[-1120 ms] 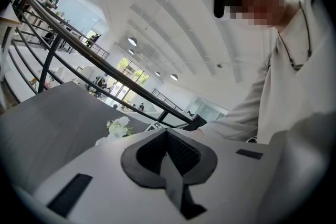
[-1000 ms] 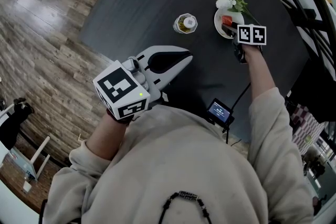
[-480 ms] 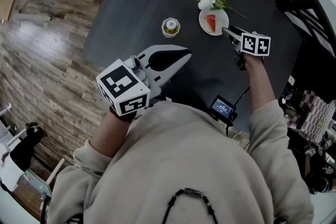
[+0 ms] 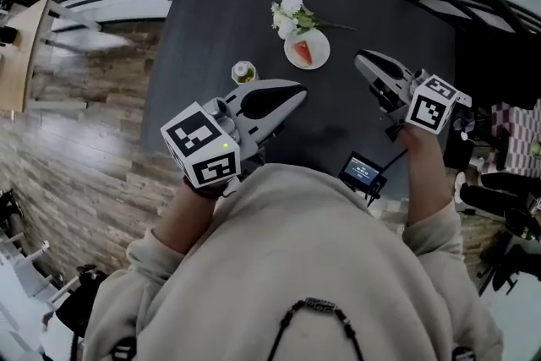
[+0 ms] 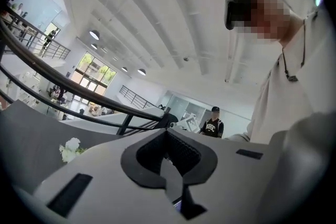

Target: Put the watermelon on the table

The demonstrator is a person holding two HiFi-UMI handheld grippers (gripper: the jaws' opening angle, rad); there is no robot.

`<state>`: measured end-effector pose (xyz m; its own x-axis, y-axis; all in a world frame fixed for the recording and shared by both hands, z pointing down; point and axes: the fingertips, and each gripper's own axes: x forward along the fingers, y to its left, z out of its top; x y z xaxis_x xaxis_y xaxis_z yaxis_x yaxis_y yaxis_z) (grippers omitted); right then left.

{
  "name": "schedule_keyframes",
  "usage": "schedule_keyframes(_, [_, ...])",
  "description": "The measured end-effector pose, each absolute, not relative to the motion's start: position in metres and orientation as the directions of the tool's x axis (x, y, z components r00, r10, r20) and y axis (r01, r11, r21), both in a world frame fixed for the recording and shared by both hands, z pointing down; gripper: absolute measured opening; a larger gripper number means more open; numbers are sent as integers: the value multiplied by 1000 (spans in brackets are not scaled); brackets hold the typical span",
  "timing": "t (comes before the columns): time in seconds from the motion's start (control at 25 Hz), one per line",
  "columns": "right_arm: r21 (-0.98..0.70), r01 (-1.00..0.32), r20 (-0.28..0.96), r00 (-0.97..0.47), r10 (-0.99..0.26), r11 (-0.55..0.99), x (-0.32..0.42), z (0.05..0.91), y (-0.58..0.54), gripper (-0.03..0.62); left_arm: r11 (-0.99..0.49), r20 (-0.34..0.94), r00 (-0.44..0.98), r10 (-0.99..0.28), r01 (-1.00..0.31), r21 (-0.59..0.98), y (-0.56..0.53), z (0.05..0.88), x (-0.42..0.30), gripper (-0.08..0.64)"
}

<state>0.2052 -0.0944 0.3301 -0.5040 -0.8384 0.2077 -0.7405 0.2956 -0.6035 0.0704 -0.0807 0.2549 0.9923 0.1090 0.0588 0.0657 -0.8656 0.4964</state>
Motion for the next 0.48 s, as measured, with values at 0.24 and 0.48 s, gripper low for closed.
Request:
schedule_keyframes(0.24, [-536,-737,20,-499,-867,412,187,250,-44,17,-870,31,977,211,173,462,-75,236,94,3])
schedule_keyframes(0.48, [-453,-804,-28,-418,-908,384,181,210,2,15,-864,15,958,287,252,436,-69,228,107,3])
